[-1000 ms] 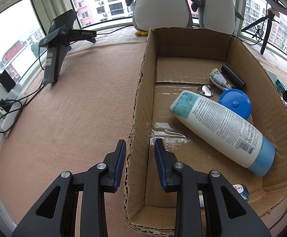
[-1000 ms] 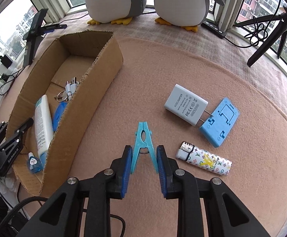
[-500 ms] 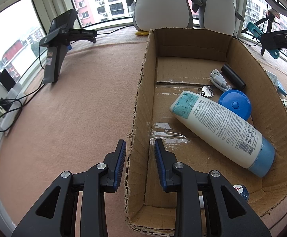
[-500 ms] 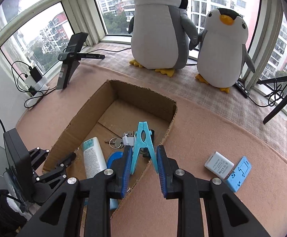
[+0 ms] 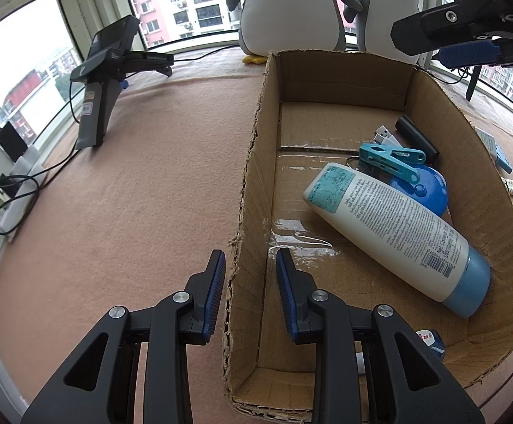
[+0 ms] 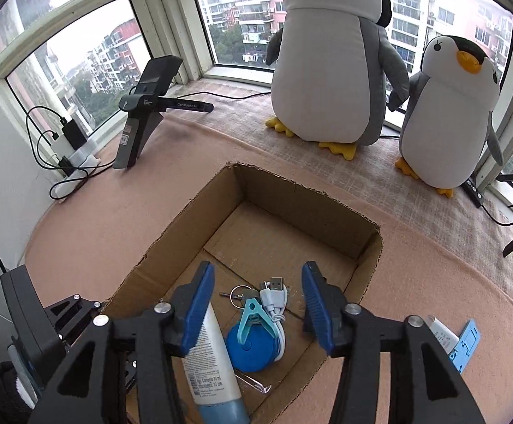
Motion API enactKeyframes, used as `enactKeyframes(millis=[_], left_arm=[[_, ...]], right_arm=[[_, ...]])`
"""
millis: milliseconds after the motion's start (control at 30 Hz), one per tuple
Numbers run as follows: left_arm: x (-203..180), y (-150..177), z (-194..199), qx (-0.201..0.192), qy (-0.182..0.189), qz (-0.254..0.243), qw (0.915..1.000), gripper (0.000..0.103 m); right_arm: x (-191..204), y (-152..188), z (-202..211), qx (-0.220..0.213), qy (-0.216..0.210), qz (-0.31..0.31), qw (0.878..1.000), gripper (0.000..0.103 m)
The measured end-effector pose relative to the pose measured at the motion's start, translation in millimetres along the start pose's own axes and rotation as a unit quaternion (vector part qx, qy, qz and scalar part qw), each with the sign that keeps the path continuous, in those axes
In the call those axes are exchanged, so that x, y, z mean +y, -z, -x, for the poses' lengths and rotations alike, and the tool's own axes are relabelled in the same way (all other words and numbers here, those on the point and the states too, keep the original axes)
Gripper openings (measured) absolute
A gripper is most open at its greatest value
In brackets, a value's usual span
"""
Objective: Organize rigid objects
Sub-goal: 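Carry the teal clothespin into the box and open the right tool, then move the right tool to the patterned lighter and grasp it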
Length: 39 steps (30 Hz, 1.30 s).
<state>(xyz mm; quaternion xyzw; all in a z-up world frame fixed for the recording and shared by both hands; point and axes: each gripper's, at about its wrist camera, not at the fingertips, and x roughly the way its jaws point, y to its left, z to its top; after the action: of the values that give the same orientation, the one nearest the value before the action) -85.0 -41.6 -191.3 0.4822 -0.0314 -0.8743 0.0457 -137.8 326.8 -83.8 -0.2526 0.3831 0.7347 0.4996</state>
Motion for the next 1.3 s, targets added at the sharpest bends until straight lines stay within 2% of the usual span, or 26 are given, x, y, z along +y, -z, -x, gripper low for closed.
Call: enactKeyframes(millis=[33,133,400,700,800,1067,1300], left_arm=[[0.2,0.1,0.0,0.000,0.000,0.000,1.0000,0.027],[0.5,0.2,-0.1,-0.001,-0.001,-0.001,1.0000,0.027],[0.8,0.5,-0.2,-0.001,-0.002,-0.002,1.0000,0.027],[0.3,0.7,-0.4,-0.001,-0.004,-0.003,1.0000,0.027],[0.0,0.8,-0.3,-0.001,-0.005,-0.005,1.0000,0.027],[-1.7,0.3,0.1,-0.001,-0.009,-0.009,0.9999,0.027],[-1.4,0.1,0.1,-0.001,-0.009,-0.010,0.9999,0.027]], right_arm=[[-1.1,0.3,2.6,-0.008,0.006,0.000,1.000,0.082],[-7.3,-0.1,4.9,-0.009,0.025,-0.004,1.000,0.088],[-35.7,14.2,15.9,0.007,0.042,-0.027,0.999,0.088],[-79.8,57.0,38.0,0.027,0.115,-0.048,0.992,0.088],[-95.1,75.2,42.6,0.039,0.106,-0.061,0.992,0.088],[-128.6,114.2,60.8,0.040,0.114,-0.105,0.987,0.088],[-143.6,140.4,58.8,0.060,0.119,-0.108,0.985,0.088]])
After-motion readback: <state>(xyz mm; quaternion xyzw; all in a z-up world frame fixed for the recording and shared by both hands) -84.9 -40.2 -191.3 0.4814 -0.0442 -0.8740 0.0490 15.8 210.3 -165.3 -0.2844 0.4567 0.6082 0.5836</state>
